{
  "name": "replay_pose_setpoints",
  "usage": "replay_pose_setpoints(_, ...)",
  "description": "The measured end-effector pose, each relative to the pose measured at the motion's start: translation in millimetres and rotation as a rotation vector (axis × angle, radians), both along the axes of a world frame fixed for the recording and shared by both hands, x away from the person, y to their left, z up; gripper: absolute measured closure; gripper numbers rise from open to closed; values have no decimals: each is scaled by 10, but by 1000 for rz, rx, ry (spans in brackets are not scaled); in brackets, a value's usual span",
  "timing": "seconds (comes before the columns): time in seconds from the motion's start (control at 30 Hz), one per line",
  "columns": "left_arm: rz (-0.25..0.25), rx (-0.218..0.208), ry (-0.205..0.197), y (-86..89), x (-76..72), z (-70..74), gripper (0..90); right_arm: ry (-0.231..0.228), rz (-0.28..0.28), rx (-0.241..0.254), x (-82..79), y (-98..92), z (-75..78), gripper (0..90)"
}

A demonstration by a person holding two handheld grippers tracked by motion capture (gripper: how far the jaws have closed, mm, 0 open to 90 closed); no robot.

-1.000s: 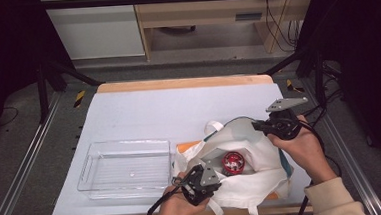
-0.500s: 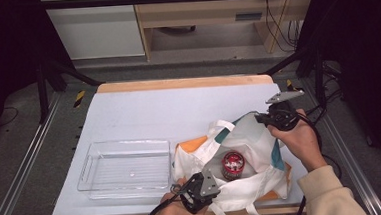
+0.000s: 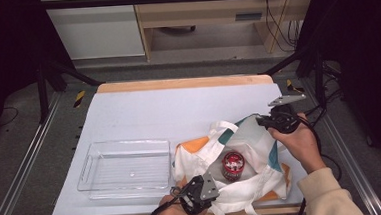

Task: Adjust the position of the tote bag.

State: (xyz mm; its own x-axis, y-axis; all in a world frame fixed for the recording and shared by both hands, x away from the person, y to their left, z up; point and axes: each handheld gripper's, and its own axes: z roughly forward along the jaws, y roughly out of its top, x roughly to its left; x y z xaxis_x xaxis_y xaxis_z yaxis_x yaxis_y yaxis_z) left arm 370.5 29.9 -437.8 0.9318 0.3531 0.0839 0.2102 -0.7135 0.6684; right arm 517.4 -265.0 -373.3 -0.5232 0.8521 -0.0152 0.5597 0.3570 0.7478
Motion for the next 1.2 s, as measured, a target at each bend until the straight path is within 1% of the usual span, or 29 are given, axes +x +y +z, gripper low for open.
replay_pose_setpoints(0.03,2,-1,1,0,3,1,889,-10,7,12,-37,-1,33,709)
replay_pose_setpoints(0.1,5,-2,1,0,7,2,888,-36,20,9,-118,-8,107,594)
replay_pose_setpoints(0.13,5,-2,3,0,8,-1,887,-43,13,12,-164,-11,151,564)
replay_pose_setpoints(0.23,7,-3,5,1,12,-4,887,-98,2,23,-311,-36,292,473)
replay_pose_setpoints(0.27,9,-5,5,1,13,-4,887,-103,6,27,-343,-38,321,478)
replay_pose_setpoints(0.3,8,-6,7,0,14,-5,887,-121,2,20,-438,-17,380,484)
replay_pose_setpoints(0.33,8,-7,8,1,15,-6,887,-121,2,20,-438,-17,380,484)
replay_pose_setpoints(0.4,11,-7,9,2,19,-7,886,-126,30,26,-522,34,403,510)
replay_pose_setpoints(0.43,12,-9,11,1,21,-7,886,-127,47,21,-553,66,397,523)
replay_pose_setpoints(0.47,13,-9,11,2,24,-6,885,-121,62,16,-573,103,380,544)
replay_pose_setpoints(0.5,13,-10,12,3,24,-6,886,-101,93,-3,-583,170,319,574)
replay_pose_setpoints(0.57,12,-10,11,3,20,-5,885,-80,114,-10,-566,232,233,612)
replay_pose_setpoints(0.6,11,-9,10,4,18,-4,885,-80,114,-10,-566,232,233,612)
replay_pose_setpoints(0.73,9,-9,8,5,18,4,885,-35,133,-18,-493,334,58,637)
replay_pose_setpoints(0.77,9,-9,9,5,18,4,885,-25,141,-31,-472,357,14,642)
replay_pose_setpoints(0.9,8,-8,9,5,19,2,886,5,142,-46,-414,371,-97,640)
replay_pose_setpoints(1.0,9,-7,7,1,17,3,886,28,142,-42,-389,355,-157,626)
replay_pose_setpoints(1.03,10,-7,6,0,18,4,886,43,144,-38,-388,351,-170,618)
replay_pose_setpoints(1.07,9,-9,8,0,19,3,886,39,149,-37,-389,350,-179,610)
replay_pose_setpoints(1.13,10,-8,7,-1,20,2,886,50,161,-33,-408,365,-181,594)
replay_pose_setpoints(1.2,11,-8,4,-6,16,6,887,52,169,-54,-410,388,-199,593)
